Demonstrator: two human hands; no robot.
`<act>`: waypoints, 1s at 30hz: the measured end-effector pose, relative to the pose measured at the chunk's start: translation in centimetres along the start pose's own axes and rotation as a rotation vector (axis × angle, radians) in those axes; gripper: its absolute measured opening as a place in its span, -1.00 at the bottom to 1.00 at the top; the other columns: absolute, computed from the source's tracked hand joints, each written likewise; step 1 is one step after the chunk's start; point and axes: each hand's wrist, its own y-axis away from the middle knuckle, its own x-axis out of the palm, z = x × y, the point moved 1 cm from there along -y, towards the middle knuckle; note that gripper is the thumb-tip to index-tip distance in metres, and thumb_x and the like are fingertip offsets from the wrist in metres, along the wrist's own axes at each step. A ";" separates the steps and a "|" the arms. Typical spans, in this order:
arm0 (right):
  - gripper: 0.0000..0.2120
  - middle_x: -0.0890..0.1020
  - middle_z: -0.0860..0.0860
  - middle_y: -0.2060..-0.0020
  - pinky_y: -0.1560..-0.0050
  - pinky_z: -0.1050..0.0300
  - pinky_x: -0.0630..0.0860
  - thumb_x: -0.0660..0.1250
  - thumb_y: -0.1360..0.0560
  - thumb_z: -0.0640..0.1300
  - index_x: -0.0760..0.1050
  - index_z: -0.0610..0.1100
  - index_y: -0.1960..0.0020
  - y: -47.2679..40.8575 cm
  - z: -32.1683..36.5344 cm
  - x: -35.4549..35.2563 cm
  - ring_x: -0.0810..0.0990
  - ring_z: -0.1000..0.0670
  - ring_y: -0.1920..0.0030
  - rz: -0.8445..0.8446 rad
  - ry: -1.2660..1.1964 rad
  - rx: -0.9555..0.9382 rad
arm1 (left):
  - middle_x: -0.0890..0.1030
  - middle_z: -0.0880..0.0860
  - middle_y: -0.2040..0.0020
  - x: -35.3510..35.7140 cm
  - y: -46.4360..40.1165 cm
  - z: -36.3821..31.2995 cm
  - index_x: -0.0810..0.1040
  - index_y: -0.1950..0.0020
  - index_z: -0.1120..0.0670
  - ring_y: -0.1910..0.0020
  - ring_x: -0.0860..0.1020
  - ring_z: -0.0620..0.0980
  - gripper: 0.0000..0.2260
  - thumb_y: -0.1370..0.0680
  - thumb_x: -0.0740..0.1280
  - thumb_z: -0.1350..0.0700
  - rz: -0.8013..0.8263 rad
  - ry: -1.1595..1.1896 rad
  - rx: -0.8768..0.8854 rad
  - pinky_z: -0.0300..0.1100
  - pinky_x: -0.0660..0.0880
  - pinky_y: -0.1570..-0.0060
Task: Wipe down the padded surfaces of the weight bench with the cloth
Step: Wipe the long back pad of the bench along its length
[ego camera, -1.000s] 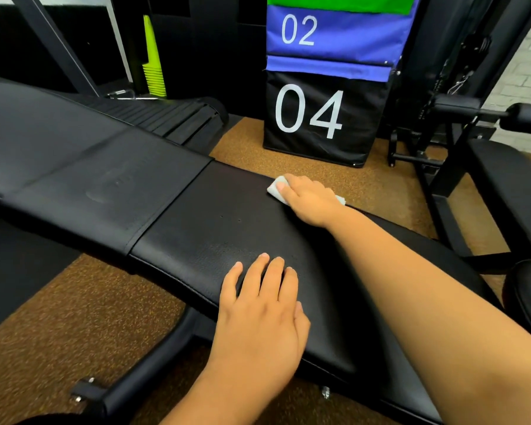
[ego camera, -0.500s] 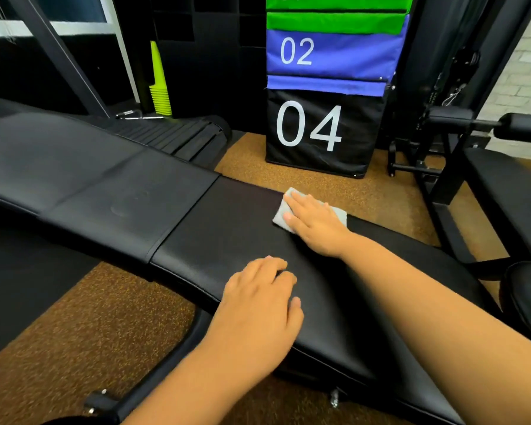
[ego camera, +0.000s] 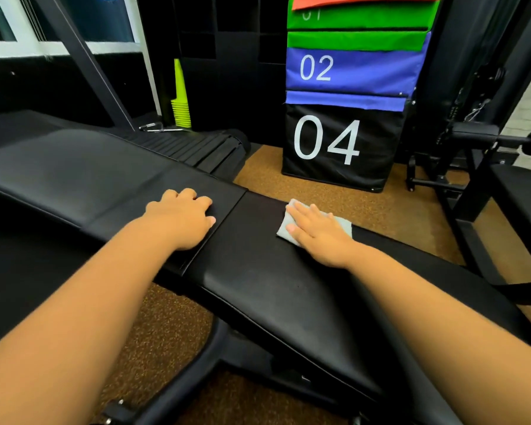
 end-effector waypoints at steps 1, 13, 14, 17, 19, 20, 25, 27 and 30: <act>-0.47 -0.08 0.15 -0.57 -0.50 -0.16 -0.22 -0.08 -0.65 0.16 -0.08 0.10 -0.58 -0.2 -0.6 -0.3 -0.13 -0.05 -0.57 0.010 -0.038 0.011 | 0.14 0.01 -0.55 0.1 0.1 -0.2 0.14 -0.55 -0.07 -0.48 0.14 0.16 -0.55 -0.67 0.00 -0.14 0.001 -0.009 -0.005 0.12 0.30 -0.28; -0.48 -0.16 0.15 -0.57 -0.51 -0.10 -0.26 -0.12 -0.66 0.14 -0.16 0.10 -0.58 4.3 -1.1 0.1 -0.23 0.01 -0.56 0.023 -0.007 0.107 | 0.07 0.02 -0.58 0.8 0.2 -0.4 0.05 -0.58 -0.06 -0.53 0.04 0.16 -0.55 -0.69 -0.05 -0.10 0.011 0.007 -0.006 0.16 0.11 -0.45; -0.48 -0.17 0.18 -0.56 -0.52 -0.08 -0.28 -0.12 -0.66 0.14 -0.15 0.11 -0.58 5.4 -1.1 0.2 -0.25 0.04 -0.55 0.032 -0.019 0.074 | 0.07 0.02 -0.58 0.9 0.2 -0.4 0.05 -0.59 -0.06 -0.54 0.03 0.16 -0.54 -0.69 -0.05 -0.10 0.008 0.007 -0.005 0.16 0.10 -0.45; -0.48 -0.13 0.21 -0.55 -0.52 -0.05 -0.30 -0.08 -0.66 0.15 -0.11 0.13 -0.58 6.1 -1.9 -0.2 -0.25 0.07 -0.55 0.057 -0.071 0.036 | 0.05 0.02 -0.59 1.1 0.1 -0.3 0.03 -0.59 -0.07 -0.55 0.00 0.16 -0.54 -0.69 -0.06 -0.10 0.008 0.024 -0.010 0.17 0.06 -0.47; -0.48 -0.10 0.16 -0.57 -0.52 -0.08 -0.27 -0.06 -0.66 0.14 -0.08 0.11 -0.58 5.2 -2.5 -0.8 -0.20 0.02 -0.57 0.041 -0.084 0.107 | 0.03 0.01 -0.60 1.1 0.0 -0.2 0.02 -0.59 -0.07 -0.56 -0.01 0.16 -0.54 -0.69 -0.06 -0.10 0.003 0.036 -0.008 0.17 0.03 -0.48; -0.48 -0.09 0.13 -0.57 -0.52 -0.10 -0.24 -0.06 -0.66 0.14 -0.08 0.10 -0.58 4.6 -2.6 -0.9 -0.18 -0.01 -0.57 0.023 -0.077 0.153 | 0.02 0.01 -0.60 1.2 0.0 -0.1 0.01 -0.59 -0.07 -0.56 -0.02 0.15 -0.54 -0.69 -0.06 -0.11 -0.002 0.039 -0.008 0.17 0.02 -0.48; -0.47 -0.14 0.12 -0.58 -0.51 -0.14 -0.21 -0.10 -0.66 0.13 -0.13 0.07 -0.58 4.9 0.1 -0.2 -0.20 -0.06 -0.57 0.035 -0.005 0.181 | -0.03 0.01 -0.61 1.8 0.2 0.0 -0.02 -0.60 -0.07 -0.57 -0.07 0.14 -0.53 -0.69 -0.09 -0.10 -0.013 0.070 -0.011 0.17 -0.04 -0.49; -0.47 -0.18 0.13 -0.57 -0.52 -0.10 -0.26 -0.10 -0.67 0.12 -0.16 0.08 -0.58 7.1 2.3 0.4 -0.25 -0.02 -0.56 0.050 -0.007 0.093 | -0.03 0.01 -0.61 1.8 0.2 0.0 -0.03 -0.60 -0.07 -0.57 -0.08 0.14 -0.53 -0.69 -0.10 -0.09 -0.017 0.079 -0.015 0.17 -0.05 -0.50; -0.47 -0.23 0.22 -0.53 -0.50 0.00 -0.34 -0.11 -0.66 0.15 -0.20 0.13 -0.57 10.7 4.3 1.3 -0.34 0.11 -0.52 0.058 0.003 -0.065 | -0.04 0.01 -0.61 2.0 0.2 0.0 -0.03 -0.60 -0.07 -0.57 -0.08 0.14 -0.53 -0.69 -0.10 -0.09 -0.023 0.089 -0.006 0.17 -0.06 -0.50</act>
